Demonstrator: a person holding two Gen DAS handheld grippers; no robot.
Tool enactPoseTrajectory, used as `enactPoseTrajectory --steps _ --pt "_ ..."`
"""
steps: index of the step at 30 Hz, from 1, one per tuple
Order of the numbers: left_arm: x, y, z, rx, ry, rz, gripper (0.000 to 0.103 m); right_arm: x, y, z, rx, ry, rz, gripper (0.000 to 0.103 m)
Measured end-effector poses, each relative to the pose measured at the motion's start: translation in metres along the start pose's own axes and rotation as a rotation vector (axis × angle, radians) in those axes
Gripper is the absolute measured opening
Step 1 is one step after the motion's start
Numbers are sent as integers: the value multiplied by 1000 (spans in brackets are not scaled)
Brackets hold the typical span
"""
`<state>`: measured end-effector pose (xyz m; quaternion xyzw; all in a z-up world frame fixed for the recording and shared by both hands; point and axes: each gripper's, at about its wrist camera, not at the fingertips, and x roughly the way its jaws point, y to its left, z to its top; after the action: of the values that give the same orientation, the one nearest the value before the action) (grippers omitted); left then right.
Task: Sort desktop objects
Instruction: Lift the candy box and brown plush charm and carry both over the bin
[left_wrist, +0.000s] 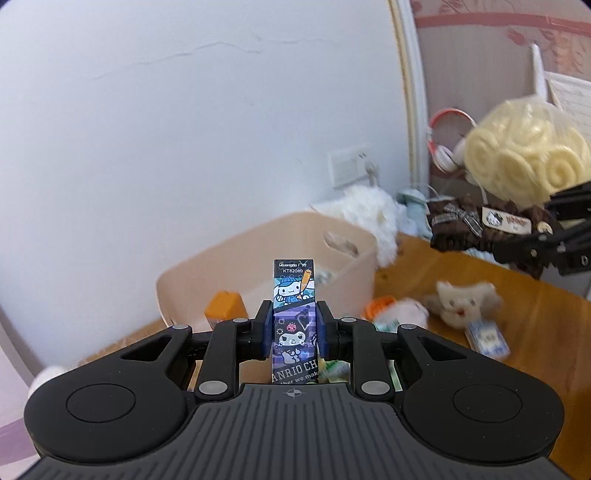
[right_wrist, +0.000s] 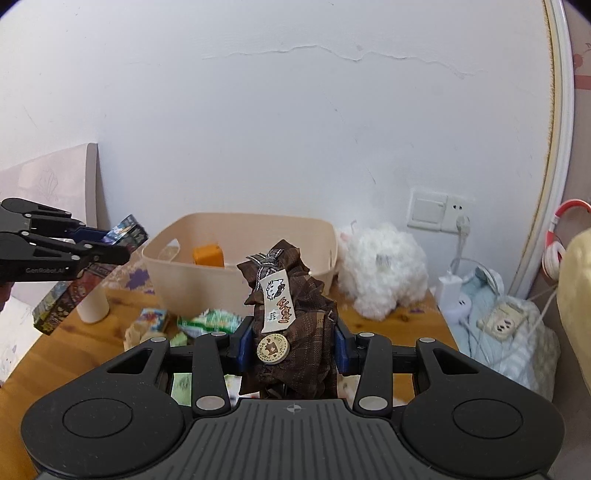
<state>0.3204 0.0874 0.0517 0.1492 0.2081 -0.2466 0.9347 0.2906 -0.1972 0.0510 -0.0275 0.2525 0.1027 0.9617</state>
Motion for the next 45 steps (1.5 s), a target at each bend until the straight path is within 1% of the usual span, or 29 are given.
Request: enactPoseTrajectory --steps 3,5,8,11,16,18,20,24,26,28,30,33,35,39,41,43,44,45 --pt "9 3 11 -32 -21 46 23 7 -2 13 14 -7 29 40" --pt "16 7 17 -54 -30 73 23 12 -2 22 16 -11 31 40" --pt "27 14 26 -74 -43 85 23 23 -3 36 13 -20 23 40" --pt "39 22 36 -91 -53 119 23 34 -4 47 24 -21 44 40" --pt "63 36 54 -153 -73 179 23 63 1 69 0 -21 36 40" --pt "74 40 60 -185 -67 192 23 78 4 78 -8 -20 29 40" --pt "86 43 65 -197 -62 214 23 95 6 85 -16 -18 14 40" --pt "116 46 73 -198 -24 262 23 133 11 93 -42 10 -12 40" --pt "133 50 76 -217 2 276 23 152 14 93 -54 30 -24 40" --pt "148 54 77 -247 30 275 23 168 16 91 -52 53 -27 40" --pt "163 58 74 -283 71 251 23 185 15 89 -39 82 -25 40" --pt "184 58 68 -271 122 281 23 207 14 83 -27 124 -21 40" --pt "194 60 64 -289 149 291 23 218 14 80 -32 145 -24 40" --pt "205 70 56 -372 199 289 23 228 14 75 -35 157 -33 40" --pt "209 70 53 -372 215 288 24 233 16 72 -39 170 -35 40" --pt "214 70 52 -358 217 275 47 237 18 71 -36 179 -39 40" --pt "212 71 50 -363 216 263 68 238 17 70 -30 183 -39 41" --pt "204 73 41 -369 204 261 77 241 18 70 -21 188 -39 43"
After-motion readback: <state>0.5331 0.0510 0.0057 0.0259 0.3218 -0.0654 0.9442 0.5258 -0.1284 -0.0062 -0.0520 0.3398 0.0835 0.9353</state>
